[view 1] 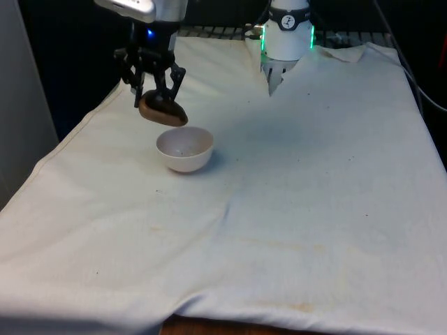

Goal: Pour the coffee beans from the cup into the bowl.

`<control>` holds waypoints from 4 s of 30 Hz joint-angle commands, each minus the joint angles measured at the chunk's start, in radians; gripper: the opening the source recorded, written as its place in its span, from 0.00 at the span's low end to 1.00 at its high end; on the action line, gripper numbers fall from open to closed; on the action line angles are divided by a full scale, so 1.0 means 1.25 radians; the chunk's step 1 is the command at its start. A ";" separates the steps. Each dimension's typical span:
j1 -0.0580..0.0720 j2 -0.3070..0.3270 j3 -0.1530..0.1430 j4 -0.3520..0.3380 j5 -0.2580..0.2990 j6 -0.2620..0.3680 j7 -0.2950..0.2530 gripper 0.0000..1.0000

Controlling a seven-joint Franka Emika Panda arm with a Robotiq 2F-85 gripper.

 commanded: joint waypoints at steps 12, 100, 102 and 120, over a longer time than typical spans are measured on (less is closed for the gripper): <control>0.000 -0.008 -0.005 -0.018 -0.077 0.022 0.057 0.01; 0.054 -0.084 0.121 -0.083 -0.705 -0.197 0.609 0.01; 0.054 -0.084 0.126 -0.082 -0.716 -0.209 0.618 0.01; 0.056 -0.078 0.191 -0.079 -0.804 -0.326 0.709 0.01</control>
